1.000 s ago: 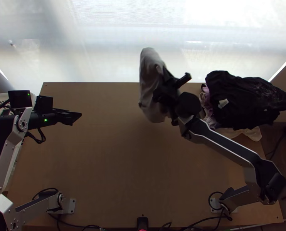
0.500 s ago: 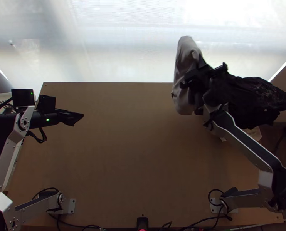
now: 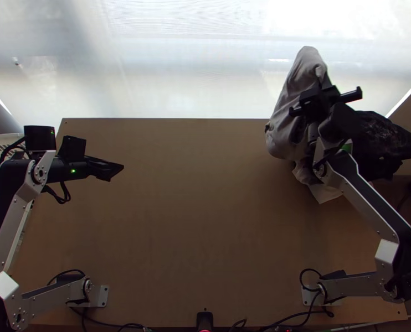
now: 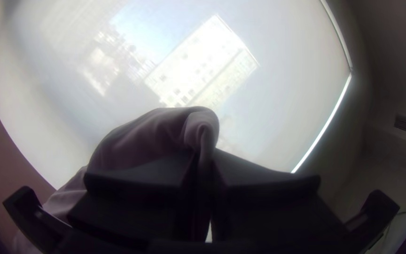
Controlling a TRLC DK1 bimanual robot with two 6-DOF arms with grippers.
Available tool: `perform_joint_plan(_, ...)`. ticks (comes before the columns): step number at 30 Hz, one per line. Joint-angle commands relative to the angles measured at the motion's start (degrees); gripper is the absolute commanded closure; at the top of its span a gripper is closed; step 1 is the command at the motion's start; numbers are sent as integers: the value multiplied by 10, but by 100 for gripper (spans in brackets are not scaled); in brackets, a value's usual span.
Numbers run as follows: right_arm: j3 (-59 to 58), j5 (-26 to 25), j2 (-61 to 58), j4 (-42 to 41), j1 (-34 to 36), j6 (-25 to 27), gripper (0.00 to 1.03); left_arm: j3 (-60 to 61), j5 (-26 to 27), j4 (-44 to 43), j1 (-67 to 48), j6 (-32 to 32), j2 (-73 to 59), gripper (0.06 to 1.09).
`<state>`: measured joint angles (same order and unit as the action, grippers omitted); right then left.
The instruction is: Fold the t-shirt
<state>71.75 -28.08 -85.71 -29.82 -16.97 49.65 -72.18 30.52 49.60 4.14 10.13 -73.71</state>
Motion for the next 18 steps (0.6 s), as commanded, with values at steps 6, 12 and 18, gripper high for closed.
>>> perform_joint_plan(6,6,23,12,42,121,-54,100,-17,-19,1,-29,-2,-22,10)
perform_joint_plan(12,2,47,34,68,176,-72,100,-25,-32,0,-55,-5,-36,10)
perform_joint_plan(18,3,72,35,79,224,-83,100,-44,-42,-4,-77,-10,-60,10)
